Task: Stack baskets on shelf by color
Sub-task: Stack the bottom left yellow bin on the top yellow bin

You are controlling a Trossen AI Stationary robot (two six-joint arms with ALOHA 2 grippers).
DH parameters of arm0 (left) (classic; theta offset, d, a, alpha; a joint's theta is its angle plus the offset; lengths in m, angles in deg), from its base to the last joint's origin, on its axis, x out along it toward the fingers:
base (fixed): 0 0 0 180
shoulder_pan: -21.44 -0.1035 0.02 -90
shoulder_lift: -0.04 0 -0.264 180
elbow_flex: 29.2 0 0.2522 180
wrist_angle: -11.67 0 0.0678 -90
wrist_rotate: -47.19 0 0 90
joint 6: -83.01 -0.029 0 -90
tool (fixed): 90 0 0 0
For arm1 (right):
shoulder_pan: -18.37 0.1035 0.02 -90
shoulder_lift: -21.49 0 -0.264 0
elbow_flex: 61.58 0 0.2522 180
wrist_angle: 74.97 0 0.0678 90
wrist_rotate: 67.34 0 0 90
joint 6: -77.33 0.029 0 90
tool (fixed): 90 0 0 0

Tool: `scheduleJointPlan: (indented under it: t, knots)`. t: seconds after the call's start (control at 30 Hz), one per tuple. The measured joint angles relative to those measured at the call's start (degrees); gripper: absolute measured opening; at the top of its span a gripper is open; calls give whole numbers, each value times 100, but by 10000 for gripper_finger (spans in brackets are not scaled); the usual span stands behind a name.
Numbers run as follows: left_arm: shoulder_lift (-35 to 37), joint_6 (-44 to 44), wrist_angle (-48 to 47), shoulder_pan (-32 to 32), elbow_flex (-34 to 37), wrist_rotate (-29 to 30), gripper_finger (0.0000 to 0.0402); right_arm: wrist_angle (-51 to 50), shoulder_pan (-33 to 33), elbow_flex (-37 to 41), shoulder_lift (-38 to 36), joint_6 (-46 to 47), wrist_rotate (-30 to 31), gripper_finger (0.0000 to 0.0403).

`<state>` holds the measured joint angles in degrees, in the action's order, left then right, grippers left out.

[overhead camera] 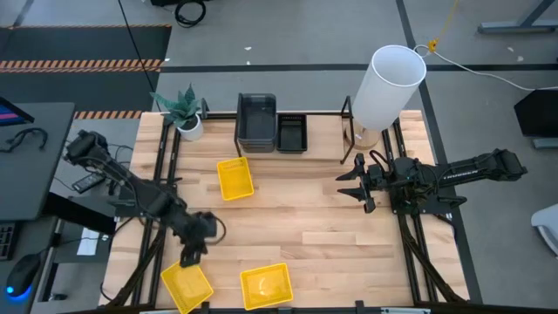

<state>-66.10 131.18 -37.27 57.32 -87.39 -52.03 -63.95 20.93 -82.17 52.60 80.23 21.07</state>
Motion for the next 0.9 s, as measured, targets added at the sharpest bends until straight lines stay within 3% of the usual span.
scheduleJointPlan:
  t: [0.23, 0.5, 0.7, 0.9]
  knots:
    - [-1070, 46, -165, 646, -723, 84, 15, -1, 1, 0, 0, -2, 0, 180]
    - [-1852, -97, 74, 990, -1248, 165, 71, -3, 0, 0, 0, -8, 12, 180]
    - [-2296, -699, -783, 1242, -1839, 687, 110, -1, -1, -2, 0, -345, 207, 180]
    - [-2704, -748, -1584, 1472, -1983, 509, 123, -1, 1, -2, 0, -932, 214, 180]
